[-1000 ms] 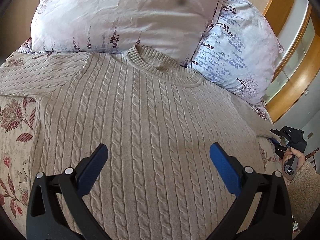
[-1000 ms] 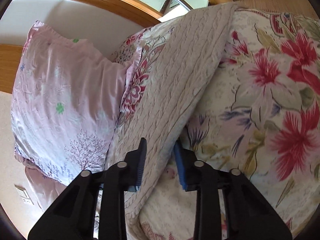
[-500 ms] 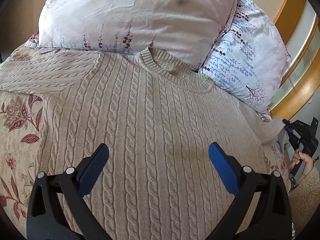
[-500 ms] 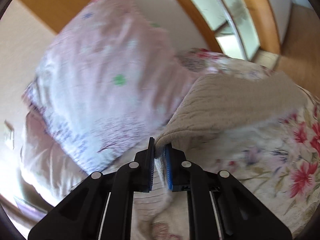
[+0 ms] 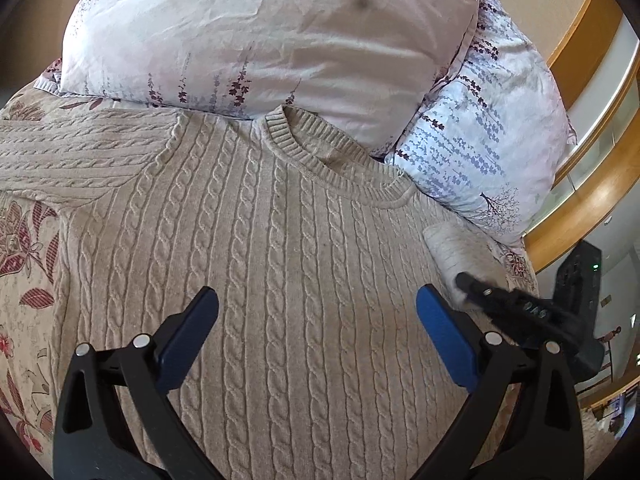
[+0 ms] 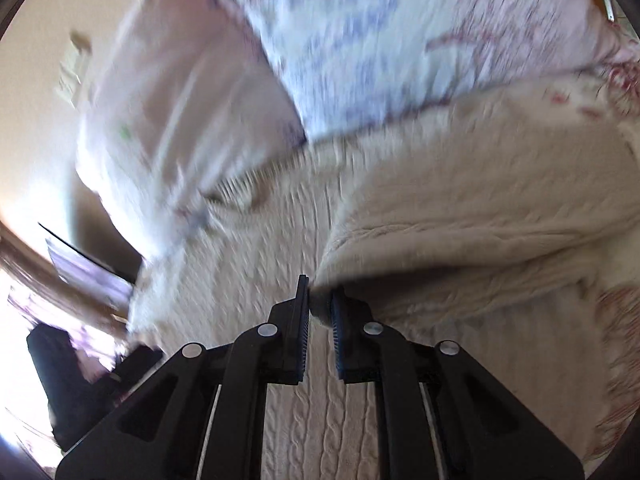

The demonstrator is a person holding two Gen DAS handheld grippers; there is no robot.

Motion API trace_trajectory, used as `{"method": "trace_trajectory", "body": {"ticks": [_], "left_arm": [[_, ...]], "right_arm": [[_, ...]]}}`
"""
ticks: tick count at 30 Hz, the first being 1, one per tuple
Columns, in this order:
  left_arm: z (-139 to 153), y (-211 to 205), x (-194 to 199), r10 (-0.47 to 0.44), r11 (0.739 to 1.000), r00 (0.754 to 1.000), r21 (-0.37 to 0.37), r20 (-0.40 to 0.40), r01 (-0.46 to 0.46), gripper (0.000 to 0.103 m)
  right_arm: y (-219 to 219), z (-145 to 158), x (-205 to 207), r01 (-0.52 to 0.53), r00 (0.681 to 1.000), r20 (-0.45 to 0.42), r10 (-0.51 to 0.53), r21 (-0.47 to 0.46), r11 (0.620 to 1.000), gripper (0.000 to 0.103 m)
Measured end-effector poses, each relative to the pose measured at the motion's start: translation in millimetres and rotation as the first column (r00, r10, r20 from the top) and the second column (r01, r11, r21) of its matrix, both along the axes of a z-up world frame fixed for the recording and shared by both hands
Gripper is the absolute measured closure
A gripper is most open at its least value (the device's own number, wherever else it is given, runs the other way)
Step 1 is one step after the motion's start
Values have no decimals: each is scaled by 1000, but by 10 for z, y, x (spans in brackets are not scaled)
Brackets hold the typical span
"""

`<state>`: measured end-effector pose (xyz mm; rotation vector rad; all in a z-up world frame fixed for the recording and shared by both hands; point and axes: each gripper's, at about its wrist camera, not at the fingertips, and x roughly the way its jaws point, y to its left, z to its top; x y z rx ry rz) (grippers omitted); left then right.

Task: Fold small clothes
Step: 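Grasp the sweater sleeve cuff with the right gripper and lift it, then carry the sleeve across the sweater body and release it with the right gripper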

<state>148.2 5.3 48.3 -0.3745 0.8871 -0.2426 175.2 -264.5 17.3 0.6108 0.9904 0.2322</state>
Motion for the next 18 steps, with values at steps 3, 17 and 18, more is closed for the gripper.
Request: {"method": "trace_trajectory", "body": {"ticks": [3, 17, 18], "left_arm": [[8, -136, 65, -61, 998, 998, -15, -4, 61, 5], [-101, -593, 159, -189, 981, 981, 26, -40, 190, 5], [-109, -539, 168, -173, 984, 984, 22, -46, 174, 5]], "right_arm": [[-7, -97, 1, 7, 998, -59, -6, 31, 1000, 75], [-1191, -42, -113, 410, 912, -107, -396, 219, 885, 48], [-1222, -28, -99, 424, 906, -102, -412, 208, 882, 51]]}}
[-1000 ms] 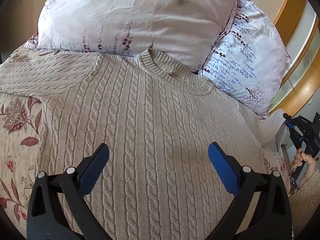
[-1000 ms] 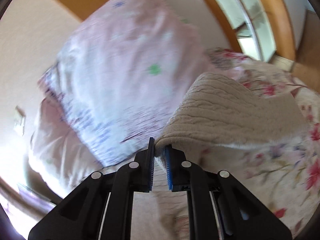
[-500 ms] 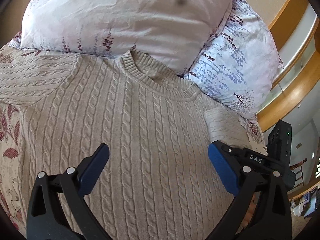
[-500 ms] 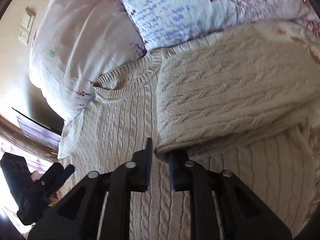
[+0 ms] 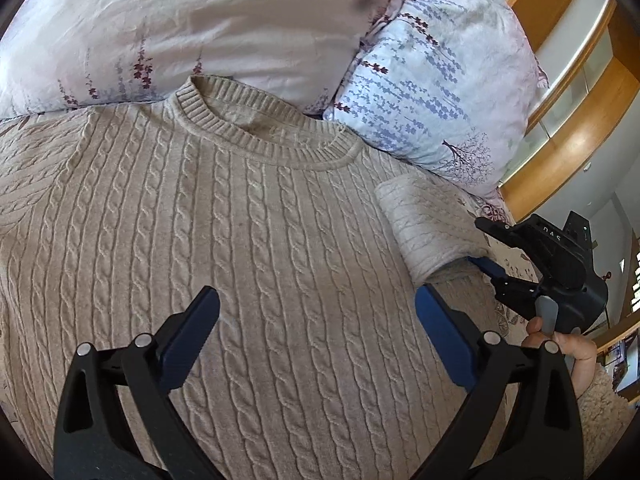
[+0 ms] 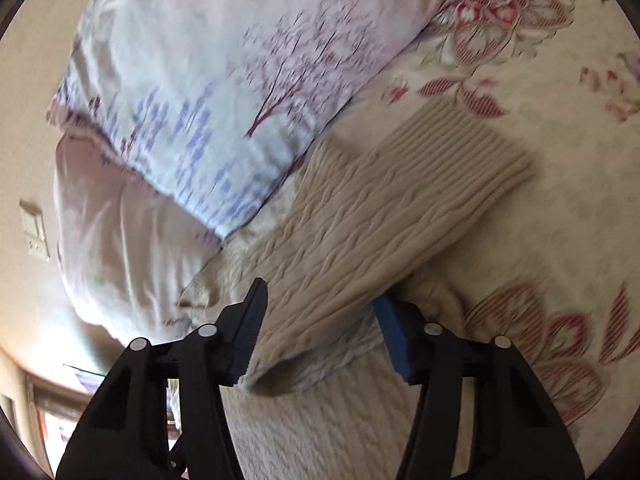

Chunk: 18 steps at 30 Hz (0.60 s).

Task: Fold small clothes
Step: 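Carry the sleeve across the sweater body and release it with the right gripper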

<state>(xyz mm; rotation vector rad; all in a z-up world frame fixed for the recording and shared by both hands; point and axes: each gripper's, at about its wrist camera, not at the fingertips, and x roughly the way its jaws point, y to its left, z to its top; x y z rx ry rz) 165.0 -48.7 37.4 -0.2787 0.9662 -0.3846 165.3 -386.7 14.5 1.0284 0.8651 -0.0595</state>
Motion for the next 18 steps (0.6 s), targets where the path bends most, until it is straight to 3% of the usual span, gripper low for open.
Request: {"method": "trace_trajectory", "body": {"ticks": [3, 5, 6, 7, 10, 15, 18], "left_arm": [[-10, 200, 8, 56, 998, 998, -4, -16, -56, 9], [-6, 323, 13, 90, 996, 996, -2, -21, -90, 12], [-4, 399, 16, 111, 994, 994, -3, -24, -111, 13], [-1, 474, 21, 131, 991, 991, -5, -27, -131, 14], [24, 696, 46, 188, 982, 982, -27, -34, -189, 16], [102, 1044, 75, 283, 953, 959, -107, -36, -285, 16], [142, 1208, 83, 323, 928, 945, -184, -38, -325, 16]], "right_arm": [[-102, 24, 73, 58, 998, -12, -59, -68, 996, 56], [-157, 54, 114, 88, 996, -13, -91, -120, 989, 73], [-174, 79, 128, 90, 996, -11, -92, -148, 985, 87], [-163, 123, 168, 81, 996, -7, -84, -186, 979, 92], [-28, 260, 211, 49, 998, 43, -40, -232, 971, 94], [630, 578, 416, -101, 979, 139, 147, -294, 950, 94], [1312, 682, 573, -275, 928, 145, 343, -355, 894, 92]]}}
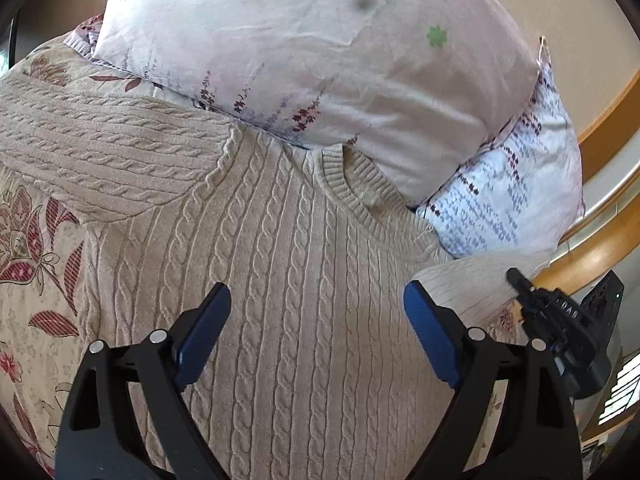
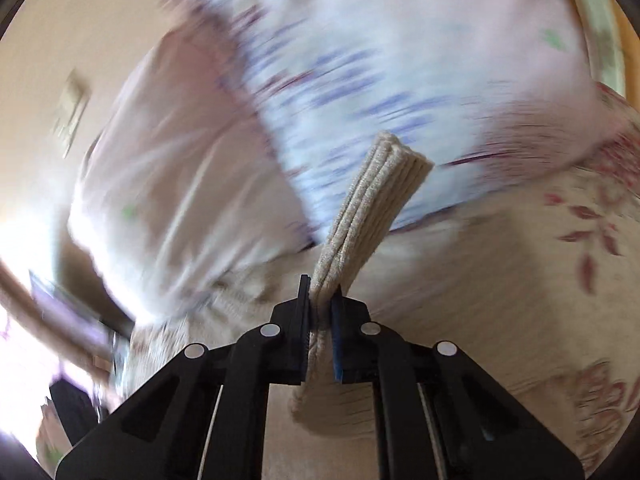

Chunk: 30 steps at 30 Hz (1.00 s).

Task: Fold small clothes
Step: 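Carry the sleeve across the sweater body and release it with the right gripper, then grasp the other sleeve cuff with the left gripper and lift it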

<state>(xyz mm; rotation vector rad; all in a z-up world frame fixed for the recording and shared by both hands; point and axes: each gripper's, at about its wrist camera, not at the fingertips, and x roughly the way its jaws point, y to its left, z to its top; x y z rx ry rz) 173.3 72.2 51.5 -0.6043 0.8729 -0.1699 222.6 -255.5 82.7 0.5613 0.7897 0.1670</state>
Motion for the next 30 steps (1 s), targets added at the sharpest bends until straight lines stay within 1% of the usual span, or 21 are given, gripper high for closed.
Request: {"method": "trace_trajectory", "body": {"ticks": [1, 2, 3, 4, 6, 7, 8, 10, 13, 15, 17, 18, 20, 22, 23, 25, 26, 27, 28, 29, 30], "left_arm": [[4, 45, 4, 14, 999, 1000, -29, 3, -14, 16], [-7, 105, 8, 32, 998, 999, -60, -1, -32, 16], [-24, 142, 15, 45, 996, 999, -81, -9, -46, 16], [-49, 186, 16, 56, 993, 998, -102, -21, -58, 16], [-109, 250, 15, 75, 990, 996, -118, -47, -80, 16], [-144, 265, 10, 76, 989, 995, -119, -59, -83, 16], [-168, 269, 8, 73, 990, 995, -118, -66, -81, 16], [-220, 262, 21, 58, 991, 995, -116, -80, -67, 16], [-284, 220, 55, 43, 993, 995, -107, -95, -53, 16], [-334, 190, 100, 43, 994, 992, -93, -115, -54, 16], [-344, 170, 132, 44, 996, 992, -77, -116, -53, 16], [-337, 155, 155, 41, 997, 993, -68, -113, -49, 16], [-336, 141, 211, 36, 998, 992, -53, -119, -42, 21], [-354, 134, 285, 18, 998, 992, -65, -128, -27, 40], [-366, 132, 320, 18, 998, 991, -65, -136, -27, 43], [-375, 134, 384, 14, 998, 990, -62, -143, -23, 56], [-381, 131, 415, 9, 998, 989, -62, -149, -19, 58], [-381, 128, 438, 6, 998, 988, -58, -153, -15, 64], [-382, 119, 460, 0, 999, 988, -52, -157, -8, 71], [-382, 105, 483, -10, 999, 987, -44, -159, 3, 75], [-387, 83, 512, -23, 999, 986, -28, -163, 19, 81]], "right_arm": [[257, -5, 50, -90, 996, -15, 89, -32, 995, 84], [512, -32, 87, -188, 982, -44, 185, -66, 980, 77], [739, -76, 95, -268, 962, -74, 261, -94, 959, 58], [934, -130, 85, -335, 940, -100, 326, -104, 936, 48], [1084, -219, -7, -386, 918, -127, 375, -85, 918, 47], [1056, -246, -41, -379, 919, -137, 369, -57, 924, 46], [991, -280, -57, -360, 923, -149, 354, -20, 933, 46], [717, -365, -109, -280, 940, -184, 288, 72, 957, 46], [107, -545, -284, -80, 958, -256, 133, 208, 975, 46], [-235, -635, -386, 52, 955, -295, 30, 266, 963, 47], [-622, -708, -561, 193, 941, -326, -88, 304, 933, 47], [-804, -749, -664, 267, 930, -333, -155, 324, 907, 47], [-1040, -801, -770, 348, 911, -347, -224, 355, 868, 50], [-1249, -863, -810, 404, 898, -352, -266, 416, 815, 54], [-1296, -876, -808, 418, 894, -347, -282, 425, 803, 55], [-1362, -898, -791, 423, 895, -334, -294, 433, 796, 60], [-1362, -898, -756, 424, 896, -332, -297, 437, 793, 61], [-1343, -927, -734, 427, 895, -332, -299, 439, 790, 64], [-1362, -946, -740, 430, 894, -331, -302, 446, 785, 69], [-1391, -966, -751, 436, 892, -332, -308, 448, 780, 72], [-1392, -990, -745, 442, 889, -333, -314, 449, 777, 79]]}}
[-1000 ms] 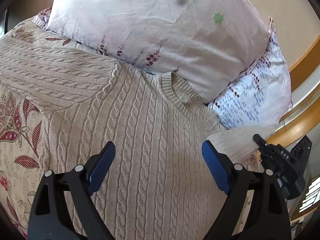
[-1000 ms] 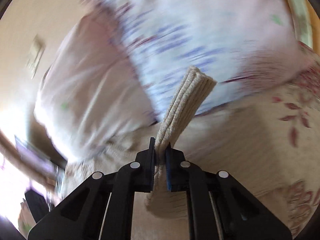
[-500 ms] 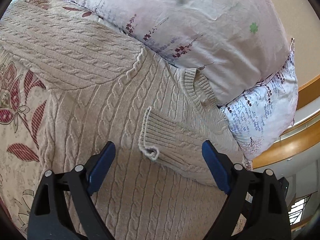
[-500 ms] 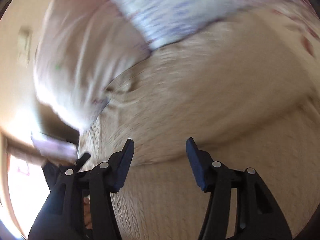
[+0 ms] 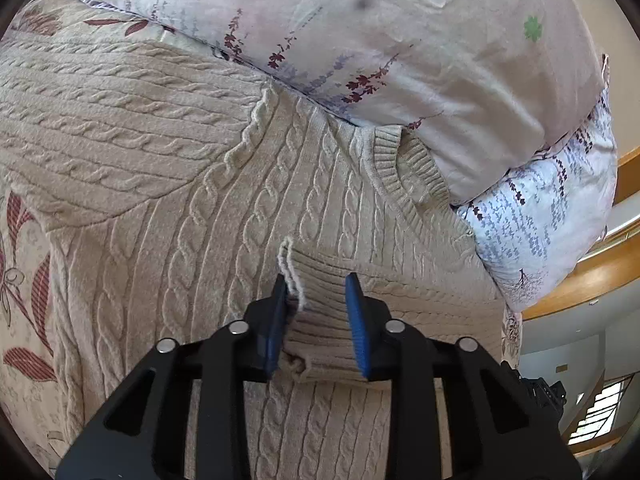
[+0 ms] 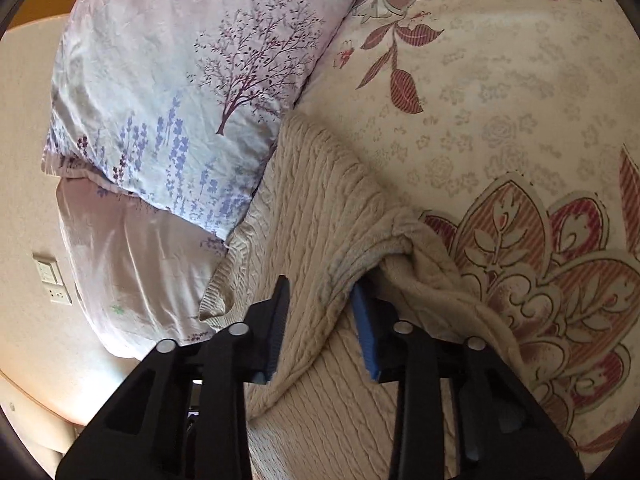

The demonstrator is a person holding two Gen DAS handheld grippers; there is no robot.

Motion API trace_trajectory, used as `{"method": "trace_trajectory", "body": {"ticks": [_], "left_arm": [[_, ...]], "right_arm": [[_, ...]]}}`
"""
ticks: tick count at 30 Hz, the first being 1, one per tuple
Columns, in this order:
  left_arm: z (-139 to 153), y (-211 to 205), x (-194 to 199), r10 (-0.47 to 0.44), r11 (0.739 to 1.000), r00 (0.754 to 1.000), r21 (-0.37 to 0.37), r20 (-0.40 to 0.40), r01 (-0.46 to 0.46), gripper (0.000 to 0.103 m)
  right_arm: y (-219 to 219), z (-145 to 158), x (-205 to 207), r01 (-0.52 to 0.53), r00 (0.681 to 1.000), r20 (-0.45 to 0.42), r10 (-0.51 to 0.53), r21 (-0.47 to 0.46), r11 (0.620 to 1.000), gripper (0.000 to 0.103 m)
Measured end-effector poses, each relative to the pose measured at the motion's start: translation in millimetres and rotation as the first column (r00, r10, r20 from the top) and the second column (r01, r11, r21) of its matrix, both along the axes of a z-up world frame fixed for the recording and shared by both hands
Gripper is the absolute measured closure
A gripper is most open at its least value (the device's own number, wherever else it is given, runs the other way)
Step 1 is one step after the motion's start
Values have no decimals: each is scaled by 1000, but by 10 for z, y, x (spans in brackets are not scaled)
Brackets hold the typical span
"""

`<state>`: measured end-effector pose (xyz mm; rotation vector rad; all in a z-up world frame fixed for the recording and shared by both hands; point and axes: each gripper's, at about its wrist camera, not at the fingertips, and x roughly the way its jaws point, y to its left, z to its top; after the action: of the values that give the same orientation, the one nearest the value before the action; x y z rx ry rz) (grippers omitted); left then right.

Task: Fold small clothes
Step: 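Grasp the other sleeve cuff with the left gripper and lift it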

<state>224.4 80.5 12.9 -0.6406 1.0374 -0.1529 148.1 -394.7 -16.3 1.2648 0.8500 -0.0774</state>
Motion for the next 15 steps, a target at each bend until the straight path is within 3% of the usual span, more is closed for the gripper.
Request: {"method": "trace_trajectory", "body": {"ticks": [1, 4, 8, 11, 15], "left_arm": [[-5, -26, 27, -17, 1000, 1000, 13, -3, 17, 90], [52, -91, 106, -64, 997, 998, 43, 5, 63, 96], [448, -158, 222, -130, 989, 980, 94, 148, 117, 96], [624, -197, 320, -162, 976, 962, 177, 218, 124, 96], [395, -238, 524, -191, 952, 971, 268, 141, 148, 96]], "right_arm": [[-4, -19, 5, 9, 1000, 0, -9, 3, 1000, 86], [44, -55, 2, 24, 1000, 6, -24, 6, 1000, 90], [56, 116, -84, 30, 997, 78, -27, -38, 999, 91], [122, 230, -116, 37, 994, 104, -28, -87, 996, 91], [222, 104, -133, 3, 1000, 17, -1, -135, 991, 91]]}}
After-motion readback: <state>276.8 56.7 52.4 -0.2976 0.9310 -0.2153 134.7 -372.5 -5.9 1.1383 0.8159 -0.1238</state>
